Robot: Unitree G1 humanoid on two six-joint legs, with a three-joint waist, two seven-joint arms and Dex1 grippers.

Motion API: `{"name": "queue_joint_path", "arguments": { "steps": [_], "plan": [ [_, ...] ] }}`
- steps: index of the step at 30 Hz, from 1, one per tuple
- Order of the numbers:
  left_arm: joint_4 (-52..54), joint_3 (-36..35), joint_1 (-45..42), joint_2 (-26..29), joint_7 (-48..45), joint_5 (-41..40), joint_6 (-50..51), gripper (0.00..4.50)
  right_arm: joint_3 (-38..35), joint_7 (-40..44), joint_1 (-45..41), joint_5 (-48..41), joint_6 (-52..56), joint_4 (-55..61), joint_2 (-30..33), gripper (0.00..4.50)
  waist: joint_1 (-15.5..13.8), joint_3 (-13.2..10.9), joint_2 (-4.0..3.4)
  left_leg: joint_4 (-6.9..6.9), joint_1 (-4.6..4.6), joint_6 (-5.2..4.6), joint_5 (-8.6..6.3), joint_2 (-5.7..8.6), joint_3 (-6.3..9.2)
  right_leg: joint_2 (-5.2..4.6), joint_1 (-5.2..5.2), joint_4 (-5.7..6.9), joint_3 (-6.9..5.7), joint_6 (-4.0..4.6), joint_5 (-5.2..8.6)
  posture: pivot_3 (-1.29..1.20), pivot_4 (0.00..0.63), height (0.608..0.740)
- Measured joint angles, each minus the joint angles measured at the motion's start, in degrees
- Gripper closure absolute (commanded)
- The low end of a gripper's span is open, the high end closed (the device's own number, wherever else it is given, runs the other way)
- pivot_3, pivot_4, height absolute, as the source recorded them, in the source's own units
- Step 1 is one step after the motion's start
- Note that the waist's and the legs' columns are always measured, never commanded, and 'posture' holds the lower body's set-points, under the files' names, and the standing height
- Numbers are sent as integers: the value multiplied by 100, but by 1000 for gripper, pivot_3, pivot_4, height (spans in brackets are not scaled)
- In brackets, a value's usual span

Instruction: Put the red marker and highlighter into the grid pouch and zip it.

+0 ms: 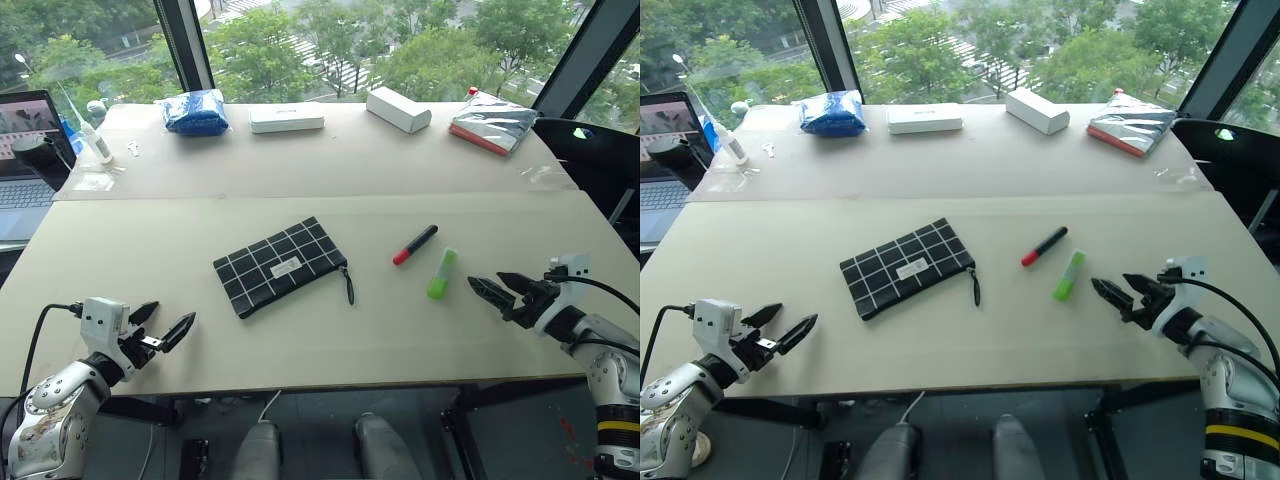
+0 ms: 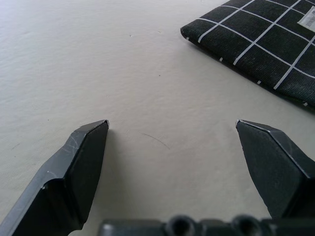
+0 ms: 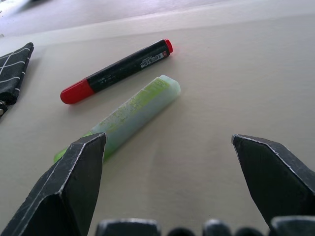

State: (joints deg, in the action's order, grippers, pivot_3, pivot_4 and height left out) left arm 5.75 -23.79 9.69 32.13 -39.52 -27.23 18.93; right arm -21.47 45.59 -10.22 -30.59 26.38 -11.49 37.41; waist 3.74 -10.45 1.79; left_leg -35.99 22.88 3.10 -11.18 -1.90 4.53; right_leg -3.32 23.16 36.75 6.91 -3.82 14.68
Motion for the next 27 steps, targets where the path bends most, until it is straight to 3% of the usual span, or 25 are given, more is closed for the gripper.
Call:
{"name": "queue_joint_path", "arguments": {
  "steps": [5, 8, 9, 14, 20, 21, 24, 27],
  "plan": [
    [-291, 26, -258, 174, -306, 2, -45, 18, -2, 46, 17, 2, -70, -30, 0, 0, -22, 0, 0, -2, 1, 0, 0, 0, 1, 1, 0, 1, -1, 0, 0, 0, 150, 740],
    [-605, 136, -329, 451, -1029, 92, -749, 18, -2, 45, 20, 3, -100, -34, 0, 0, -3, 0, 0, 1, 1, 0, 0, 1, -1, 0, 1, -2, 0, 0, 0, 0, 150, 740],
    [-706, 200, -340, 509, -1160, 243, -1056, 0, -2, 41, 14, 2, -100, -34, -3, 514, 1, 0, 0, 2, 1, 0, 0, 0, -1, 0, 1, -3, 0, 1, 0, 0, 150, 740],
    [-1296, 785, -434, 818, -1453, 1420, -3127, 0, -8, 47, -70, -135, -67, 136, -26, 2139, 0, 0, 0, 2, 1, 0, 0, 0, -1, 0, 2, -2, 1, 1, 0, 0, 150, 740],
    [-1697, 1195, -920, 1180, -1491, 2116, -4333, 0, 322, 58, -365, -393, 194, 1195, -109, 4249, 0, 0, -2, 2, 2, 0, 0, -1, 0, 0, 2, 1, 0, 0, 0, 0, 150, 740],
    [-1723, 1266, -965, 1225, -1503, 2176, -4461, 0, 405, 51, -460, -444, 244, 1335, -150, 4449, 2, 0, -2, 2, 2, 0, 0, -1, 0, 0, 2, 0, 0, 0, 0, 0, 150, 740],
    [-1817, 1448, -1143, 1316, -1514, 2332, -4765, 0, 763, 30, -788, -526, 472, 1687, -331, 4449, -1, 0, -3, 2, 2, 0, 0, -1, 0, -1, 3, 2, 0, 1, -1, 0, 150, 740],
    [-1972, 1693, -1409, 1347, -1510, 2531, -5112, 0, 1635, -119, -1410, -145, 585, 1759, -670, 4449, 10, 0, -4, 1, 0, 0, 0, -1, 0, 0, 4, 6, -1, 0, -2, 0, 150, 740]
  ]
}}
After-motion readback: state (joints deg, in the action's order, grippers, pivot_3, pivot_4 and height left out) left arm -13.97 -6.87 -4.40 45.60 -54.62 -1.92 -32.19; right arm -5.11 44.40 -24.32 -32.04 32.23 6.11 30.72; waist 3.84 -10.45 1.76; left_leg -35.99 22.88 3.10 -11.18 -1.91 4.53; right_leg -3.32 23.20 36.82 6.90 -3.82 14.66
